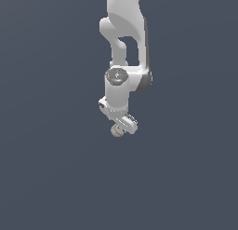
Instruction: Pick up the object and move it to a goal position.
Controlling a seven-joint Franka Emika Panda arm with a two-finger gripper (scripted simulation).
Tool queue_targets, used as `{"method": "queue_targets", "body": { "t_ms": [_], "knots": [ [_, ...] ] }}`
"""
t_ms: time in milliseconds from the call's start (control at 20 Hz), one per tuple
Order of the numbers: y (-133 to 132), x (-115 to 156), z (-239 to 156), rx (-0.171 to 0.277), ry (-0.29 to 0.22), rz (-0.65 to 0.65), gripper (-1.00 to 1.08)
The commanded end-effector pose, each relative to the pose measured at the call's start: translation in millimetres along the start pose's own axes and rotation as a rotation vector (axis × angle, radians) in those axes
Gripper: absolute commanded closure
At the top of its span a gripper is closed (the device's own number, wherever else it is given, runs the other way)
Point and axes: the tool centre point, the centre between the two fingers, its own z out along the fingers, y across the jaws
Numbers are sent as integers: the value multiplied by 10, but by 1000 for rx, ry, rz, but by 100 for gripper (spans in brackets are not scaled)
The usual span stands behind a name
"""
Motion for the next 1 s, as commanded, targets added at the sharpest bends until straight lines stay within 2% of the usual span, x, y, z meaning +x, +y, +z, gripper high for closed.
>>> {"method": "queue_targets", "body": {
  "t_ms": [0,350,600,650,950],
  "knots": [
    [3,-4,66,-1,-1,0,-92],
    [14,-8,401,-1,0,5,-92],
    [5,-3,475,-1,0,5,-92],
    [5,-3,475,-1,0,5,108],
    [5,-3,475,-1,0,5,108]
  ]
}}
